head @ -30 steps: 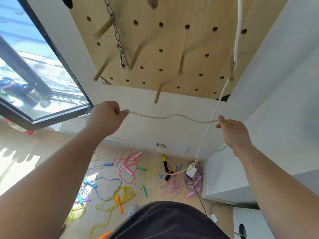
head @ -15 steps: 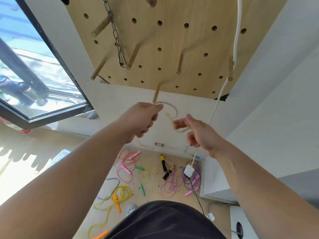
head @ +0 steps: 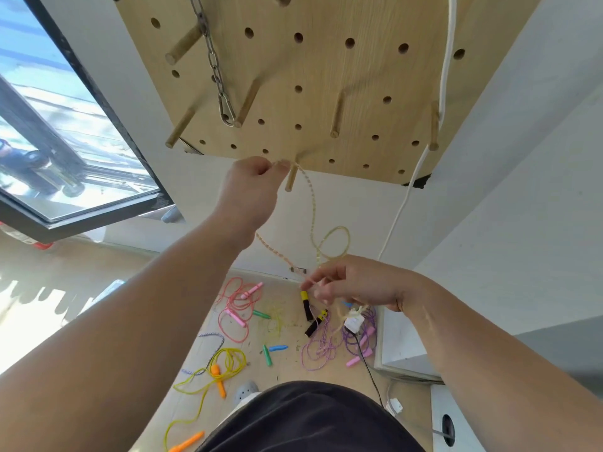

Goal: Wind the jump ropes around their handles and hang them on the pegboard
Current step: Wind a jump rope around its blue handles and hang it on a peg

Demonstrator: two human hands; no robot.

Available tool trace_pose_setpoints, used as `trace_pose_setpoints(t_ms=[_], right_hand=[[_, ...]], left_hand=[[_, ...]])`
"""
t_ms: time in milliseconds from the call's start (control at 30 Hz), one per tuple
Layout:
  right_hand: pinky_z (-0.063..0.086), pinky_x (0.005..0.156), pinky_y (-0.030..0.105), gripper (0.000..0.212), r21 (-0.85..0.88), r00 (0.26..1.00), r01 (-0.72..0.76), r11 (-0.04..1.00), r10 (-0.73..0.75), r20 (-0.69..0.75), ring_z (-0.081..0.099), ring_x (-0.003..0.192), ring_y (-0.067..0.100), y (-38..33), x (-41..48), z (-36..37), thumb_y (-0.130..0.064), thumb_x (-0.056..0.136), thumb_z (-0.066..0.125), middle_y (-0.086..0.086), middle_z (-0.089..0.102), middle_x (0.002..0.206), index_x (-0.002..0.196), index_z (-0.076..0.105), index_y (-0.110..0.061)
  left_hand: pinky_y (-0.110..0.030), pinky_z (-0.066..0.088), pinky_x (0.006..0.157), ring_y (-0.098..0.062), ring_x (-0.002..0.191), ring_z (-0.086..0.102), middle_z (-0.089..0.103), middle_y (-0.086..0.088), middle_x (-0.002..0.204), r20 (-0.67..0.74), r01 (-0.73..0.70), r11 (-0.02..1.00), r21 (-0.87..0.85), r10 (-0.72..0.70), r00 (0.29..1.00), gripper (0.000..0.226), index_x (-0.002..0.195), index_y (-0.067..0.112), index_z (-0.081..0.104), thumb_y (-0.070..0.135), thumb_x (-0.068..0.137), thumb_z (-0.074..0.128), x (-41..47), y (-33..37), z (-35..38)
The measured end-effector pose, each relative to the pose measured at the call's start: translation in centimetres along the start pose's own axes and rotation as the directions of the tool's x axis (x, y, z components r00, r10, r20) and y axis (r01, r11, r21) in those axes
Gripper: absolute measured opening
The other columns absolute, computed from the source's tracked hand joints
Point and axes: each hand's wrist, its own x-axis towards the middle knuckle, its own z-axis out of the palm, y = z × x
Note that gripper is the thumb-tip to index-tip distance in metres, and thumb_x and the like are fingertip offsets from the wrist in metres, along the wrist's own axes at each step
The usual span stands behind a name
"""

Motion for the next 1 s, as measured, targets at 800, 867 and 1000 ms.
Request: trace_pose_setpoints(t_ms=[800, 867, 1000], right_hand=[[0.017, 0.041, 0.022, 0.02, 0.653, 0.702, 0.557, 0.513, 0.129, -0.7, 0.026, 0.045, 0.008, -8.9, -2.0, -8.3, -0.023, 0.107, 0.04, -0.002, 0.047, 0.059, 0.105, 0.058, -0.015], [0.021, 0.044, 0.022, 0.016, 0.688, 0.703, 0.527, 0.498, 0.2, -0.683, 0.033, 0.047, 0.009, -7.1, -1.3, -8.3, -0.022, 0.106, 0.046, 0.001, 0.049, 0.066, 0.106, 0.058, -0.012], [0.049, 0.069, 0.031, 0.025, 0.772, 0.78, 0.326, 0.546, 0.307, -0.546, 0.06, 0.077, 0.021, -2.3, 0.5, -6.9, -0.029, 0.1, 0.062, 0.014, 0.066, 0.102, 0.116, 0.056, -0.01]], left_hand=[[-0.02, 0.038, 0.074, -0.016, 0.093, 0.061, 0.073, 0.0, 0.089, 0.505, 0.193, 0.792, 0.579, -0.534, 0.678, 0.047, 0.088, 0.006, 0.072, 0.043, 0.105, 0.048, -8.7, -16.8, 0.5], [-0.022, 0.041, 0.08, -0.023, 0.088, 0.062, 0.071, -0.007, 0.08, 0.504, 0.21, 0.818, 0.536, -0.509, 0.698, 0.05, 0.08, 0.002, 0.068, 0.045, 0.102, 0.052, -8.7, -17.1, 0.2], [-0.041, 0.05, 0.069, -0.02, 0.055, 0.034, 0.033, 0.0, 0.06, 0.63, 0.342, 0.925, 0.167, -0.367, 0.685, 0.035, 0.067, 0.017, 0.045, 0.032, 0.098, 0.054, -8.9, -13.1, 0.9]])
